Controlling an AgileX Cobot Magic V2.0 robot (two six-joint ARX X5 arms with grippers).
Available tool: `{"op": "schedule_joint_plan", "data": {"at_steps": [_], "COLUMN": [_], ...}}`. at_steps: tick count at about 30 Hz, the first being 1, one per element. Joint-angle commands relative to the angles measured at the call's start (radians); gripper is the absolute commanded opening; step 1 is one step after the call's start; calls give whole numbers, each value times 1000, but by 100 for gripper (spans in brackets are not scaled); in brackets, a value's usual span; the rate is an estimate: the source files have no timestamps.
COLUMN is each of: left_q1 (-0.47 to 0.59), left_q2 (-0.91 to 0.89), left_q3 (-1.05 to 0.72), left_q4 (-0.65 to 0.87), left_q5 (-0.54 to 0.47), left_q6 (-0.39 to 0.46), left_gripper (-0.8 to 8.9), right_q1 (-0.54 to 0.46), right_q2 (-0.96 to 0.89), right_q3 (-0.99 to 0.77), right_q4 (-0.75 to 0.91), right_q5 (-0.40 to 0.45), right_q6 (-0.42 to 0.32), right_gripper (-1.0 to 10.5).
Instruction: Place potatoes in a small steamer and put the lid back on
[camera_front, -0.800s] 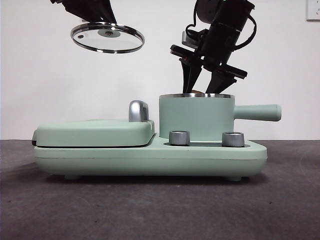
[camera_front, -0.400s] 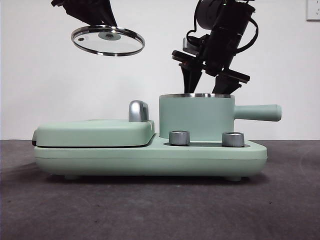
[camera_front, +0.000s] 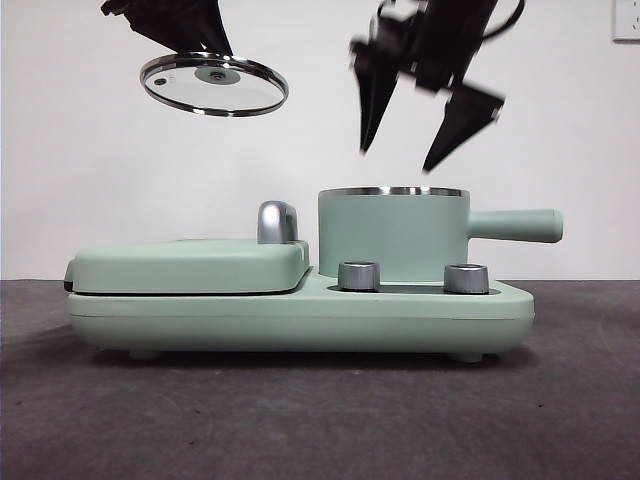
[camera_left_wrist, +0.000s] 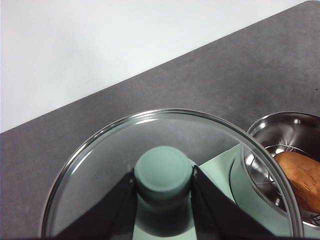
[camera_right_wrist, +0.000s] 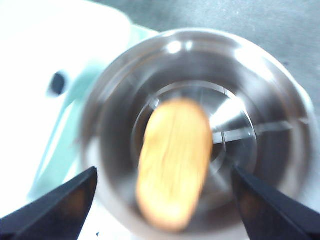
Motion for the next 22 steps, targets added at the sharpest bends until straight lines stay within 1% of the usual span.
{"op": "schedule_joint_plan", "data": {"at_steps": [1,4,7,10,12,16,22], "left_q1": [-5,-12,-26,-46,-64,-108,-183], "left_q2": [11,11,11,11,11,12,15], "left_q3": [26,26,26,26,26,26,26], "left_q4": [27,28,30,34,36,35,37], "left_q5": [6,6,6,6,6,6,6], "left_q6": [-6,-30,-31,-31,-31,-31,-29], "left_gripper": [17,17,17,17,17,17,17], "right_q1": [4,3,7,43,74,127,197], "right_q2": [-62,-127,-203,-302,-379,-550,-807], "right_q3": [33,32,13,-66,-148,-355,-684], "right_q4": [-64,-148,-201,-211,-210,-129,66], "right_q5": [0,5,46,88,112,101,105], "right_q6": [-60,-62,-62,-62,-62,-52,49], "right_gripper": [425,425,425,425,425,425,425]}}
